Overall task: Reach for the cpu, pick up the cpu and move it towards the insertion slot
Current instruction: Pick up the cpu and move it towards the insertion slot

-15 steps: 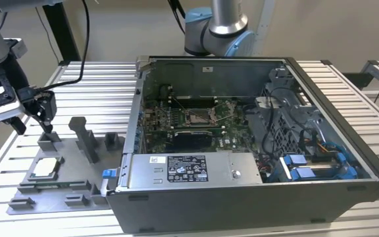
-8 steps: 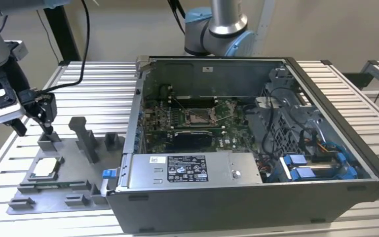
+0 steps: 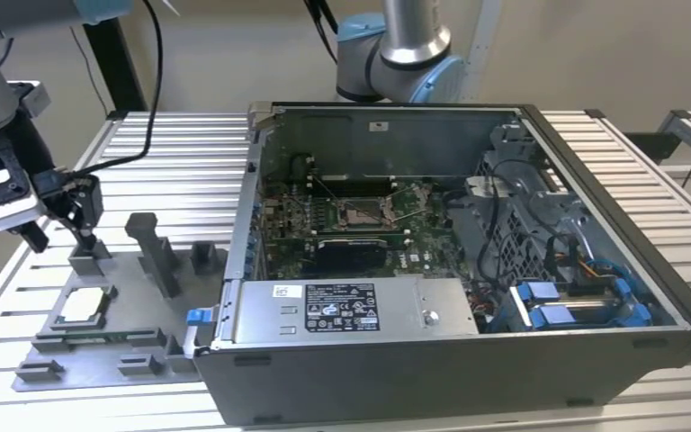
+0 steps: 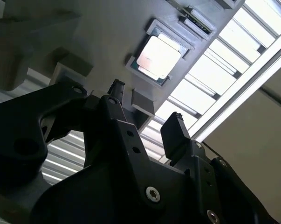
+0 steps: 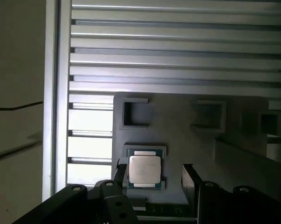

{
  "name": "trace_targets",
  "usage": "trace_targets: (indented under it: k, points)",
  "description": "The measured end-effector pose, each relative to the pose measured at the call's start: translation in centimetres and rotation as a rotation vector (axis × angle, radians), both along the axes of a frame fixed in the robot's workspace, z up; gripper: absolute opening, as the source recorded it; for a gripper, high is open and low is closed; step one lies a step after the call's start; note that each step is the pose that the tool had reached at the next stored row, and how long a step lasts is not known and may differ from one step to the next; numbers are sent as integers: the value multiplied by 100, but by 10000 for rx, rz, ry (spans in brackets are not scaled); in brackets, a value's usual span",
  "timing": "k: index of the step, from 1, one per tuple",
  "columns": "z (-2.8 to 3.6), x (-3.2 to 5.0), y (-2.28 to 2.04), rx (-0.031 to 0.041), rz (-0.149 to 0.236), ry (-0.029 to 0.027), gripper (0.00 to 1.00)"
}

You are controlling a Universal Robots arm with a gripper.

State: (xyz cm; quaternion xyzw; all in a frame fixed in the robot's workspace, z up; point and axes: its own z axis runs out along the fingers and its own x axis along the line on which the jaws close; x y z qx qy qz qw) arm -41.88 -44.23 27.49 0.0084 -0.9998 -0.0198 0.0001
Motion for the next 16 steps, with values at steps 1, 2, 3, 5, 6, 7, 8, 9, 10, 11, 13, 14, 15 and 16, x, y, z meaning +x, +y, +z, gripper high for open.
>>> trace_targets:
  k: [1,2,3,5,6,7,8,9,10,11,13,14,15,16]
  points:
    - [-10,-4,0,0,0,1,100]
    - [-20,-7,-1,0,1,0,100]
    - [-30,-10,-1,0,1,0,100]
    - [-52,-15,-2,0,0,1,100]
    - [-63,-18,-2,0,0,1,100]
    - [-74,-20,-4,0,0,1,100]
    - [-85,-22,-6,-1,0,2,100]
    - [-97,-24,-7,-1,-1,1,100]
    - [-109,-25,-8,0,-2,0,100]
    - [-122,-26,-12,0,0,0,100]
    - [-142,-27,-19,-1,0,2,100]
    - [-152,-27,-23,-1,-1,2,100]
    - [-162,-27,-28,-1,0,2,100]
    - [-173,-28,-33,0,0,1,100]
